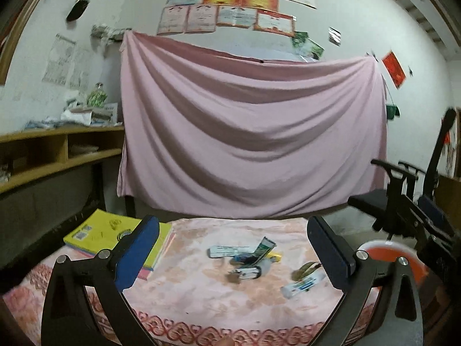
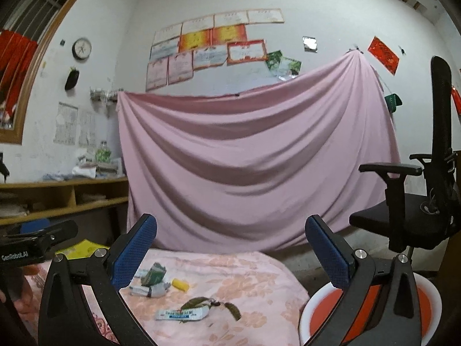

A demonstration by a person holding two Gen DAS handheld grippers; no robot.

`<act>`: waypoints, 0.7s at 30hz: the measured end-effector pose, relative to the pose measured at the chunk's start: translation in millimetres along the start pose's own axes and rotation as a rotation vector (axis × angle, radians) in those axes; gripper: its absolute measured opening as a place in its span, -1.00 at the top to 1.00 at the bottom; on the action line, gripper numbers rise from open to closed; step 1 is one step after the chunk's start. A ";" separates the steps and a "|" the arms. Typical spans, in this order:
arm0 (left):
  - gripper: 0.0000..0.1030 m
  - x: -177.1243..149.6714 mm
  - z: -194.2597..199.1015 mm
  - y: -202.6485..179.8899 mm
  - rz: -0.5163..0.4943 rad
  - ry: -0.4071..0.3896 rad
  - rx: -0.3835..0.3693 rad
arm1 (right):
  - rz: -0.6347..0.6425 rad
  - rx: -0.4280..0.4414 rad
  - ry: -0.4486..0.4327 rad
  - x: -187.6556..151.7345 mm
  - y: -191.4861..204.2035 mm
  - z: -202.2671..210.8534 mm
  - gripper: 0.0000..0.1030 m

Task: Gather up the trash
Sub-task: 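Move both open tools back over the trash on the bed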

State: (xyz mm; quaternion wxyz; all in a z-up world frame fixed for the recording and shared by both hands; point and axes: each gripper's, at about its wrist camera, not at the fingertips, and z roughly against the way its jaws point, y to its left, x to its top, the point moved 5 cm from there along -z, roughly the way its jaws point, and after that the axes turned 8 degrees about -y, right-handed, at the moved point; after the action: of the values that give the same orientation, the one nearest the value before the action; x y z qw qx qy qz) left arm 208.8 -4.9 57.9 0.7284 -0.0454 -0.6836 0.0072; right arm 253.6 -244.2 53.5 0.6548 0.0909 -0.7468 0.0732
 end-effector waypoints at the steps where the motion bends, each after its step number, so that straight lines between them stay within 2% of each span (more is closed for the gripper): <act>1: -0.95 -2.4 -2.5 0.0 -0.024 -0.003 -0.001 | 0.009 0.001 0.007 -2.7 2.7 -1.5 -1.00; 5: -0.95 -10.8 -15.9 3.3 -0.052 -0.009 -0.026 | 0.036 -0.005 0.038 -10.3 7.4 -15.7 -1.00; 10: -0.95 -18.6 -33.0 13.2 0.022 0.009 -0.068 | 0.039 -0.017 0.123 -24.0 6.0 -41.7 -1.00; 15: -0.95 -36.1 -50.5 17.8 0.068 0.117 -0.078 | 0.029 -0.027 0.232 -39.8 1.0 -58.3 -1.00; 19: -0.95 -52.7 -68.3 13.4 0.057 0.257 -0.090 | 0.001 -0.042 0.323 -52.4 -5.1 -68.0 -1.00; 21: -0.94 -59.2 -75.3 12.9 0.054 0.300 -0.086 | -0.026 -0.029 0.377 -60.5 -7.5 -72.8 -1.00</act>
State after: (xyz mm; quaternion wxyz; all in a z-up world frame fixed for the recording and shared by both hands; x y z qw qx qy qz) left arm 280.7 -0.6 -6.6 0.8193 -0.0953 -0.5652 -0.0093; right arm 333.2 -232.5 3.0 0.7852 0.0757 -0.6107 0.0695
